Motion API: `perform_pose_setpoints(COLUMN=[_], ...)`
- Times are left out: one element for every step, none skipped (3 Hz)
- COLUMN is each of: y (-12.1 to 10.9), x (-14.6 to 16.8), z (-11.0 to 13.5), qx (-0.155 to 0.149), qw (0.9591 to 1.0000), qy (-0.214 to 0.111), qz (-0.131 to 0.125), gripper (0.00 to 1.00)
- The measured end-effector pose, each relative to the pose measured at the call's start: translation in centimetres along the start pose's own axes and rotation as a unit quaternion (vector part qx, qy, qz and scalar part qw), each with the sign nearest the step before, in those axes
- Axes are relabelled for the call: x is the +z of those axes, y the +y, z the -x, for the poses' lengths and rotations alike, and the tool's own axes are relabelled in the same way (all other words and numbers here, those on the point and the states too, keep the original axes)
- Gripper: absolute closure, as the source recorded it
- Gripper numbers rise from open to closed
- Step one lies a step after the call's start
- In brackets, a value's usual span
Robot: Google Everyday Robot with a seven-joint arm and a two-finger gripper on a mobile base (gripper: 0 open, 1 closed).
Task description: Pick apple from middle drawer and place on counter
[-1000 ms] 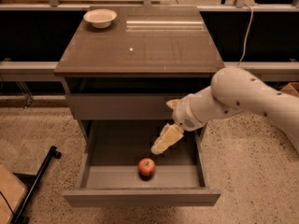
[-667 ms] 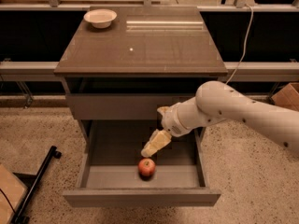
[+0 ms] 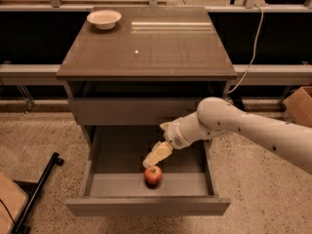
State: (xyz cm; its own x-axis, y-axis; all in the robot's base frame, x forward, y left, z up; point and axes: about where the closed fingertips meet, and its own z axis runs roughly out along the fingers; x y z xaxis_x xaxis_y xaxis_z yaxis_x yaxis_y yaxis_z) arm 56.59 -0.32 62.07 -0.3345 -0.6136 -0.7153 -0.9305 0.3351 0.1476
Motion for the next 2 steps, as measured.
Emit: perform_pose_setpoints(y=[-0.8, -2.5], x=[2.4, 6.5], z=[-1.4, -4.5], qx=[-0.003, -0.002], qw=[0.9999, 0.9994], qy=[0.005, 0.022], qz=[-0.01, -0.026], gripper=[0.0, 0.0])
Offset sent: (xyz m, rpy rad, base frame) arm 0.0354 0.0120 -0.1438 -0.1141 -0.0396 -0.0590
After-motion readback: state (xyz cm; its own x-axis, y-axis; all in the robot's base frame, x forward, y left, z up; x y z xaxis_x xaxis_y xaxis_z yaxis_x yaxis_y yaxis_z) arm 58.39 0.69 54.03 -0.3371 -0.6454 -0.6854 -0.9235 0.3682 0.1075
